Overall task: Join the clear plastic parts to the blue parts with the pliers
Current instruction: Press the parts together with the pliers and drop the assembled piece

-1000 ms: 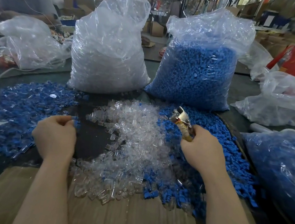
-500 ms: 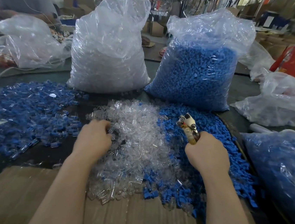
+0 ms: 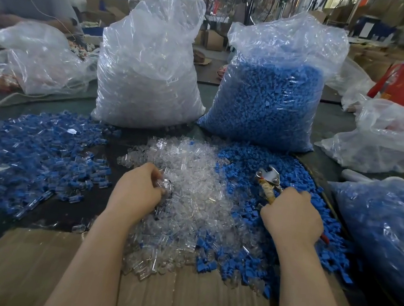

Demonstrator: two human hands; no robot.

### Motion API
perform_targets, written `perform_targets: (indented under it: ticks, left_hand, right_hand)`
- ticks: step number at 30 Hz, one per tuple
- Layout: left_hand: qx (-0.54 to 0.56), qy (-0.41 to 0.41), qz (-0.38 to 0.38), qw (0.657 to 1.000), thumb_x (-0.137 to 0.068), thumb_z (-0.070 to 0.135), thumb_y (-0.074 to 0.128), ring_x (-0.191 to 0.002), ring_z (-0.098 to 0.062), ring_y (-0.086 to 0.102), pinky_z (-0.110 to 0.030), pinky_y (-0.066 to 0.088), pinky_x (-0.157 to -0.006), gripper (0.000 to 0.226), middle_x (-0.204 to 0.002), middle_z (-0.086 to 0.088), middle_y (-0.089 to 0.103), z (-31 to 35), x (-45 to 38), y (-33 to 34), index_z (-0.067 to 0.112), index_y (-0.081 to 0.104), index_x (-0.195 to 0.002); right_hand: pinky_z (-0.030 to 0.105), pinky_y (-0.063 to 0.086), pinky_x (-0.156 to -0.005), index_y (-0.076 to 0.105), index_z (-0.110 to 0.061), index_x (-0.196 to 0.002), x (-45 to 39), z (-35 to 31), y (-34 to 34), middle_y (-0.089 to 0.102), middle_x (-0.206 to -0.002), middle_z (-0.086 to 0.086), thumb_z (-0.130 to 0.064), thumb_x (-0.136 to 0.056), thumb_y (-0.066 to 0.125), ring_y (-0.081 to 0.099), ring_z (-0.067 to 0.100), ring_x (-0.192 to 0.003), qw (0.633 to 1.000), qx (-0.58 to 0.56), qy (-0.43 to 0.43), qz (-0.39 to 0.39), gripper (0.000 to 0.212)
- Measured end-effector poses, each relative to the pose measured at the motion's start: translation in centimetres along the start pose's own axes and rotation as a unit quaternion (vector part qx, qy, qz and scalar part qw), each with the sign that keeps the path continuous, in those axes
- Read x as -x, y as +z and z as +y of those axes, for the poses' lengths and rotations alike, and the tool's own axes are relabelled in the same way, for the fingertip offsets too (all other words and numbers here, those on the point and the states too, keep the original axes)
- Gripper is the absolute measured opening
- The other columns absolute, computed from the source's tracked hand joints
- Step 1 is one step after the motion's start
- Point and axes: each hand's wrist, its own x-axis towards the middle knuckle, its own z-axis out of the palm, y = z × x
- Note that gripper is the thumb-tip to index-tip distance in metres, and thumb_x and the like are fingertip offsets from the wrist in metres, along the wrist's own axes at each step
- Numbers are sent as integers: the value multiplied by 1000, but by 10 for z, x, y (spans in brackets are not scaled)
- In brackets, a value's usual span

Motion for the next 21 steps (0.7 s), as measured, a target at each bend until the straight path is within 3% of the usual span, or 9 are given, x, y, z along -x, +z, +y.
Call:
perform_targets:
  ticks: [5, 8, 12, 16, 21]
  left_hand:
    - [34, 15, 10, 999, -86, 24, 73, -80, -8, 58, -31, 49, -72, 19, -86, 8, 63, 2, 1, 1, 24, 58, -98]
    - [42, 11, 23, 999, -88, 27, 70, -80, -10, 60, -35, 52, -77, 11, -87, 8, 65, 4, 0, -1, 25, 62, -95]
    - [65, 18, 53, 996, -91, 30, 67, -80, -3, 61, -29, 48, -75, 10, -87, 14, 65, 7, 1, -1, 25, 68, -100]
    - [86, 29, 28, 995, -91, 32, 68, -80, 2, 61, -24, 46, -76, 18, -88, 16, 66, 7, 2, -1, 30, 71, -109]
    - [111, 18, 22, 993, -82, 35, 78, -81, -6, 63, -28, 52, -73, 16, -86, 11, 66, 9, 1, 0, 30, 65, -89]
  right_hand:
    - [27, 26, -48, 45, -17, -85, 0, -3, 4, 57, -97, 7, -26, -87, 62, 39, 17, -55, 999, -21, -50, 0, 19]
    - [27, 24, -47, 42, -17, -77, 1, -3, 6, 47, -75, 2, -25, -86, 62, 40, 17, -55, 998, -27, -63, 4, 23]
    - [27, 24, -48, 44, -17, -80, 0, -2, 5, 48, -76, 2, -25, -87, 60, 40, 17, -56, 996, -43, -74, 15, 20]
    - [28, 26, -48, 47, -18, -86, 0, -2, 5, 47, -77, 0, -28, -87, 60, 40, 17, -57, 996, -21, -92, 10, 16]
    - [27, 23, -47, 48, -20, -89, 0, -5, 6, 44, -75, -2, -29, -86, 61, 36, 15, -56, 995, -22, -98, 0, 15]
